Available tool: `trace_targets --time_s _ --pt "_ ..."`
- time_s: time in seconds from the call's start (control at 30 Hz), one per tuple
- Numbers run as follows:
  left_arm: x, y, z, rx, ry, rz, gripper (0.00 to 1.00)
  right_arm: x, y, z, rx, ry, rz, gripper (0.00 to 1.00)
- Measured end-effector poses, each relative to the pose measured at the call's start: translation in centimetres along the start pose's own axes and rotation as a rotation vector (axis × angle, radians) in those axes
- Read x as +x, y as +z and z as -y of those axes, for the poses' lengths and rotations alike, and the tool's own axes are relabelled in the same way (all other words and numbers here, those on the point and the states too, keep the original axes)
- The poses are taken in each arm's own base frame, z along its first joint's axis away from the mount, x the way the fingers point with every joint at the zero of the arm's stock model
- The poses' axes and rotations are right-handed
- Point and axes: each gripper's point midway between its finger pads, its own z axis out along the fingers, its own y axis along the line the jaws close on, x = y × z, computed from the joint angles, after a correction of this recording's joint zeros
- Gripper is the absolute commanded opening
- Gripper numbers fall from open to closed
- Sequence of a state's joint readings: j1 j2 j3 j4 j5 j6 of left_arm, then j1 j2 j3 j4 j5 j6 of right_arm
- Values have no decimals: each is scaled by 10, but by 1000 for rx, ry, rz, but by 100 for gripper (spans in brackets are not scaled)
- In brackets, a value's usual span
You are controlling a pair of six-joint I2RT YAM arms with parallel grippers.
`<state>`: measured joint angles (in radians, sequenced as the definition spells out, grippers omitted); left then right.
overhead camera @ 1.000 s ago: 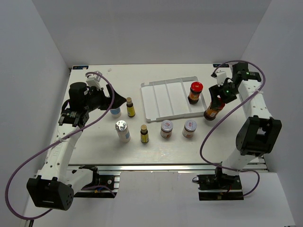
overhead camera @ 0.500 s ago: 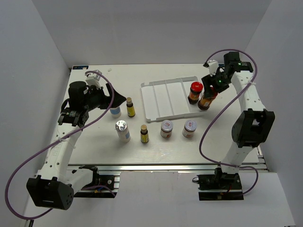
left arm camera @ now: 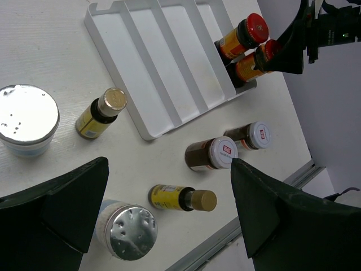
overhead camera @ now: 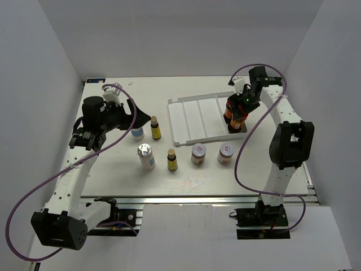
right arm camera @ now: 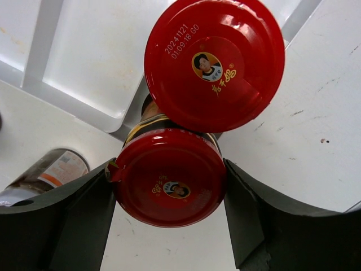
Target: Organize the condiment bottles
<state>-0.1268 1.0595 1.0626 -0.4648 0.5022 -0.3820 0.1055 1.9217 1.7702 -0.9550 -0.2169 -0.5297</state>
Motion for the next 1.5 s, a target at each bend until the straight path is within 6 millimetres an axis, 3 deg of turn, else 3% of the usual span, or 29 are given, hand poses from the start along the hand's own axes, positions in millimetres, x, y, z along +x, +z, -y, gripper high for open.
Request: trace_targets --time_s 0.07,0.1,0.2,0.33,0.43,0.47,0.77,0.87,0.9,0.97,1.07,1.1,1.13,1.2,1.33,1.5 --pt "1 1 4 5 6 -6 98 2 5 0 6 -5 -6 23" --pt "1 3 8 9 13 -9 98 3 8 0 7 -6 -7 37" --pt "2 12 31 41 54 -30 98 4 10 0 18 -14 12 60" --pt "14 34 74 118 122 -87 98 9 7 -4 25 -18 23 77" --pt "34 51 97 149 168 -146 98 13 2 -9 18 -14 24 81" --pt "39 57 103 155 182 -164 98 13 0 -11 14 -13 28 88" --pt "90 112 165 236 394 -273 92 2 -46 -17 1 27 113 89" --pt "115 122 180 279 474 -301 87 -4 -69 -3 1 115 169 68" --pt "121 125 184 295 498 -305 85 -4 -80 8 5 161 202 42" --pt "136 133 192 324 543 -316 86 3 -105 38 35 260 265 26" --pt "159 150 201 346 597 -358 90 28 -131 72 62 386 316 49" --pt "166 156 203 350 612 -369 90 36 -136 77 64 415 318 64" --pt "173 165 207 350 630 -380 90 43 -137 78 55 433 317 69" --pt "185 182 212 342 659 -397 91 50 -131 70 13 446 309 75" --pt "211 220 220 302 713 -434 92 58 -116 41 -81 447 289 77" --pt "243 240 210 256 747 -513 92 56 -118 30 -107 429 305 77"
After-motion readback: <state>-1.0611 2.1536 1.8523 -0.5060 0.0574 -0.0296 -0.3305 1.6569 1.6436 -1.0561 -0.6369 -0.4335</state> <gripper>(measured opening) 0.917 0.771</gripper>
